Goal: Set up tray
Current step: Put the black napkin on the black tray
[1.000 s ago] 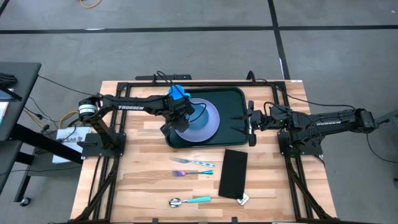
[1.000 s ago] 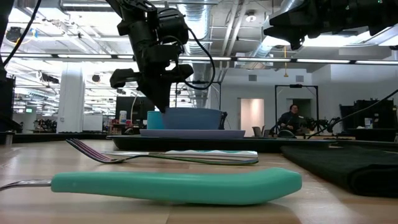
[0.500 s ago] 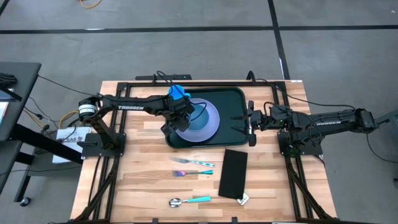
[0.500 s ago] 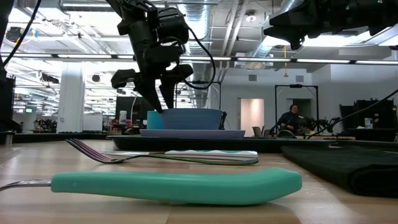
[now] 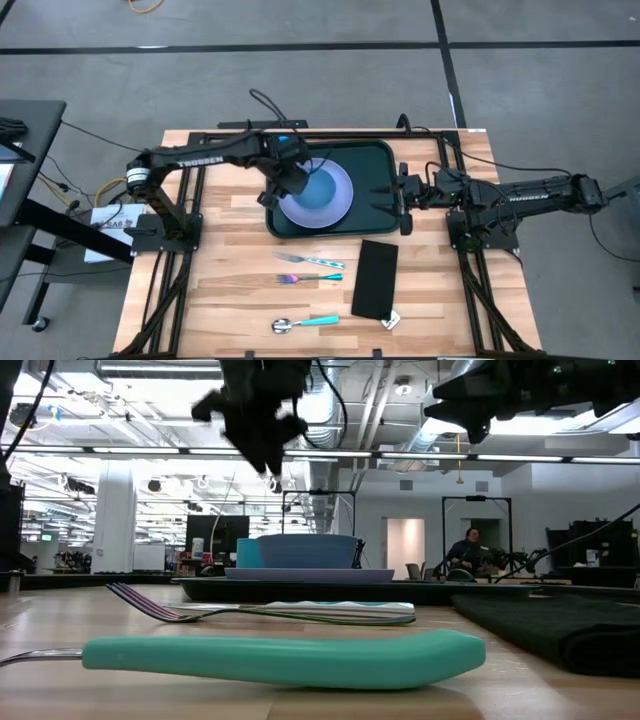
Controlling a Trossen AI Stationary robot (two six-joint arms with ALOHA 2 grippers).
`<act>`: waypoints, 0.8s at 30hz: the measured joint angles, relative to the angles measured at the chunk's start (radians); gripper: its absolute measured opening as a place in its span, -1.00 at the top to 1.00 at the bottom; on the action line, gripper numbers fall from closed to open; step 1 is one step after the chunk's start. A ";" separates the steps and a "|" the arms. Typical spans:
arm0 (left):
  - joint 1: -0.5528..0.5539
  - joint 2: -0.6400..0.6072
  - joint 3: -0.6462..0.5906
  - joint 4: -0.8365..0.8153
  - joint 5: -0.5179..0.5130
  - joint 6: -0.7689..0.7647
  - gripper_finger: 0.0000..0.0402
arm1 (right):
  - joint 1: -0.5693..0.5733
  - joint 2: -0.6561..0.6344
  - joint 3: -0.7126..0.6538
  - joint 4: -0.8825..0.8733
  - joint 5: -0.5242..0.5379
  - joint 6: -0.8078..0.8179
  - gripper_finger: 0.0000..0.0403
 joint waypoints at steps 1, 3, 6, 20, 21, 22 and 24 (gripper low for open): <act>-0.004 0.000 0.038 -0.046 0.017 -0.027 0.34 | 0.006 0.000 0.000 0.000 -0.002 0.007 0.09; -0.015 -0.002 0.105 -0.126 0.051 -0.081 0.37 | 0.026 0.015 0.000 0.013 -0.005 0.008 0.09; -0.040 -0.029 0.164 -0.194 0.081 -0.158 0.46 | 0.072 0.052 0.000 0.057 -0.006 0.000 0.08; -0.214 -0.510 -0.091 0.074 0.460 -0.483 0.82 | 0.232 0.121 0.067 0.097 0.023 -0.014 0.15; -0.243 -0.554 -0.150 0.123 0.393 -0.529 0.85 | 0.245 0.121 0.075 0.073 0.045 -0.005 0.15; -0.272 -0.601 -0.218 0.178 0.322 -0.575 0.87 | 0.258 0.123 0.083 0.041 0.072 0.012 0.16; -0.334 -0.686 -0.354 0.293 0.198 -0.682 0.90 | 0.280 0.138 0.109 -0.053 0.122 0.061 0.17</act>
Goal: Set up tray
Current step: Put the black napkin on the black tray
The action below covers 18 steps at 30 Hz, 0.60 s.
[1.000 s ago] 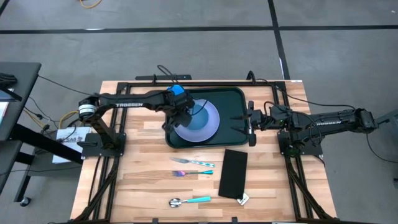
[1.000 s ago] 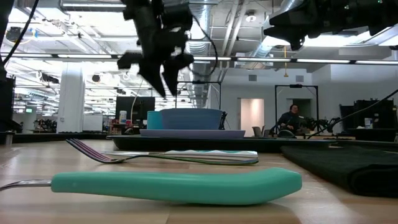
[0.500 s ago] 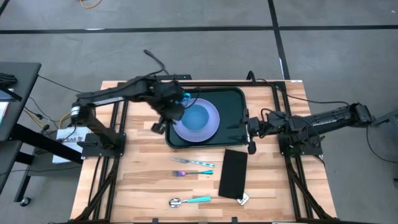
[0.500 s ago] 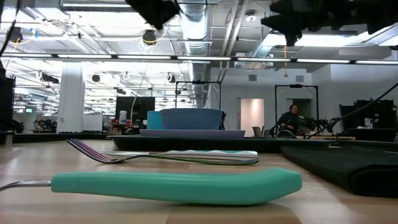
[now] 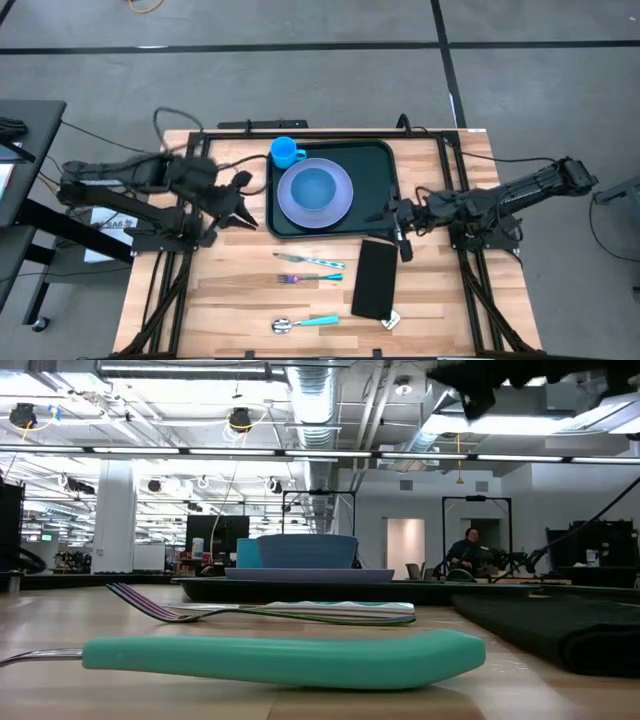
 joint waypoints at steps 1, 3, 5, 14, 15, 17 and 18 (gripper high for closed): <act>-0.032 -0.044 -0.074 0.064 -0.057 -0.057 0.91 | 0.010 0.008 0.015 -0.062 0.018 0.033 0.17; -0.098 -0.122 -0.220 0.221 -0.147 -0.172 0.92 | 0.024 0.030 0.063 -0.184 0.028 0.116 0.16; -0.164 -0.193 -0.358 0.384 -0.222 -0.268 0.92 | 0.036 0.064 0.120 -0.313 0.027 0.205 0.16; -0.343 -0.333 -0.708 0.745 -0.468 -0.352 0.93 | 0.128 0.321 0.351 -0.710 0.012 0.449 0.23; -0.353 -0.332 -0.717 0.739 -0.488 -0.346 0.93 | 0.140 0.350 0.373 -0.718 0.004 0.470 0.25; -0.367 -0.331 -0.729 0.726 -0.507 -0.320 0.93 | 0.167 0.404 0.418 -0.724 -0.008 0.522 0.29; -0.373 -0.330 -0.732 0.725 -0.506 -0.303 0.93 | 0.180 0.431 0.440 -0.737 -0.010 0.553 0.32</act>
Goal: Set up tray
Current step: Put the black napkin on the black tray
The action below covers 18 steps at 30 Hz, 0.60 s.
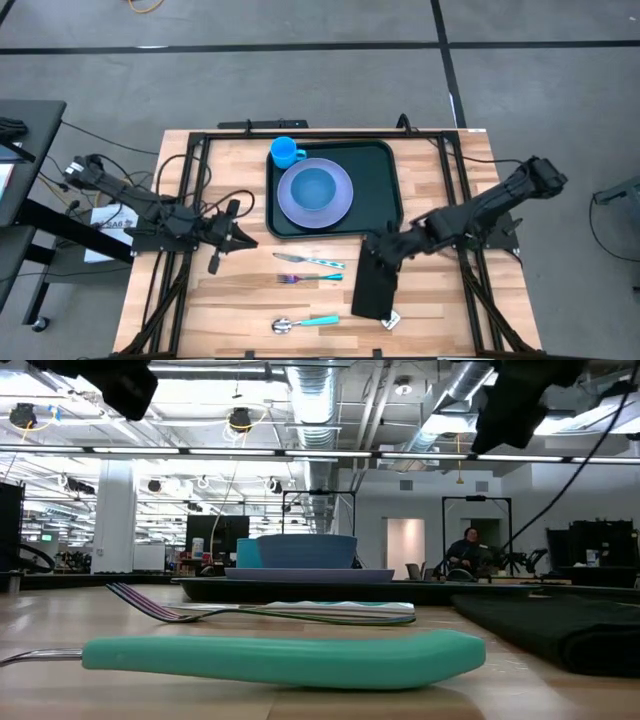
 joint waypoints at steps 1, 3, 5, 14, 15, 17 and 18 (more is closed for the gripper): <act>-0.007 0.001 -0.001 0.001 0.001 0.016 0.93 | 0.014 0.026 0.021 -0.009 -0.002 0.036 0.34; -0.018 0.001 -0.001 0.001 0.001 0.043 0.93 | 0.039 0.079 0.064 -0.037 -0.015 0.108 0.39; -0.034 0.001 -0.001 0.002 0.001 0.078 0.93 | 0.066 0.133 0.108 -0.057 -0.031 0.177 0.44; -0.088 0.000 -0.001 0.019 0.093 0.159 0.93 | 0.164 0.320 0.190 -0.074 -0.179 0.504 0.48; -0.094 0.000 -0.001 0.019 0.110 0.151 0.93 | 0.172 0.333 0.189 -0.070 -0.195 0.529 0.47; -0.106 0.000 -0.001 0.019 0.127 0.140 0.93 | 0.187 0.357 0.189 -0.011 -0.206 0.555 0.46; -0.112 0.000 -0.001 0.019 0.130 0.137 0.93 | 0.193 0.366 0.190 0.018 -0.198 0.557 0.45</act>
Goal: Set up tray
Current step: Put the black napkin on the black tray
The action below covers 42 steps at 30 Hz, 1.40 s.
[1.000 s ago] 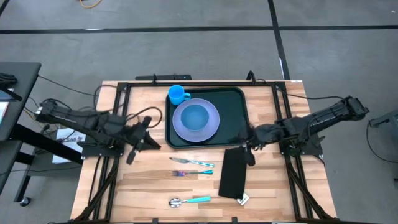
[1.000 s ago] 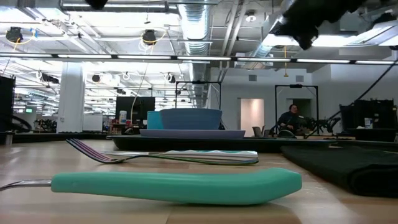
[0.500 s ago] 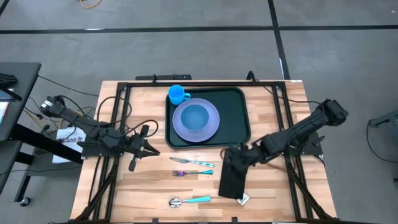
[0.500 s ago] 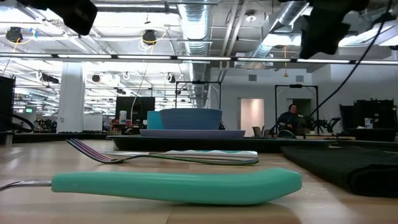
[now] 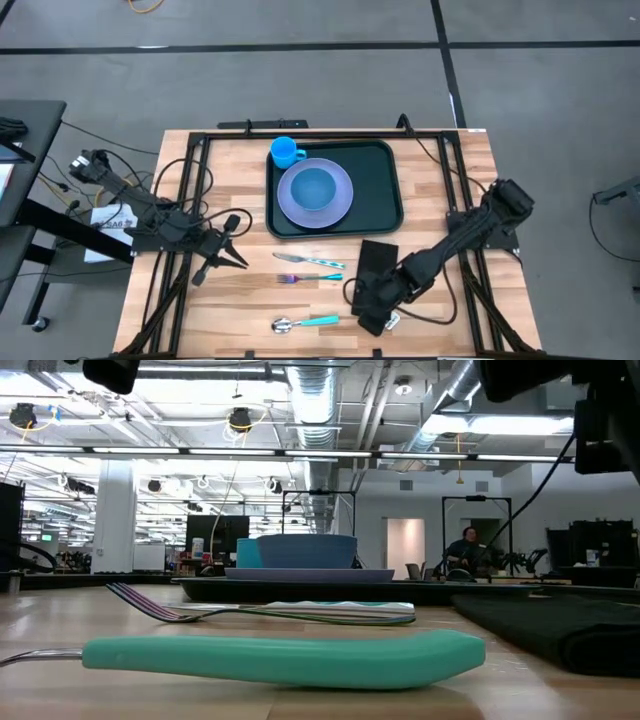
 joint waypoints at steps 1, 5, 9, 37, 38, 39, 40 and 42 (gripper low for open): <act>-0.006 0.000 0.000 0.000 0.000 0.000 0.93 | 0.005 0.005 0.000 0.012 0.008 0.001 0.45; -0.013 0.000 0.000 0.000 -0.008 0.003 0.93 | 0.011 0.027 0.000 0.044 0.019 0.015 0.47; -0.014 0.000 0.000 0.000 -0.008 -0.007 0.93 | 0.006 0.032 0.000 0.013 0.029 -0.023 0.53; -0.016 0.000 0.000 -0.013 -0.013 -0.037 0.93 | -0.004 0.031 -0.001 0.070 0.067 -0.231 0.02; -0.016 0.000 0.000 -0.013 -0.013 -0.037 0.93 | 0.004 0.031 -0.001 0.068 0.080 -0.232 0.00; -0.016 0.000 0.000 -0.013 -0.013 -0.037 0.93 | 0.011 0.031 -0.001 0.068 0.095 -0.232 -0.02; -0.016 0.000 0.000 -0.013 -0.013 -0.037 0.93 | 0.017 0.031 -0.001 0.068 0.107 -0.232 -0.02; -0.016 0.000 0.000 -0.017 -0.013 -0.037 0.93 | 0.028 0.031 -0.001 0.067 0.138 -0.232 -0.02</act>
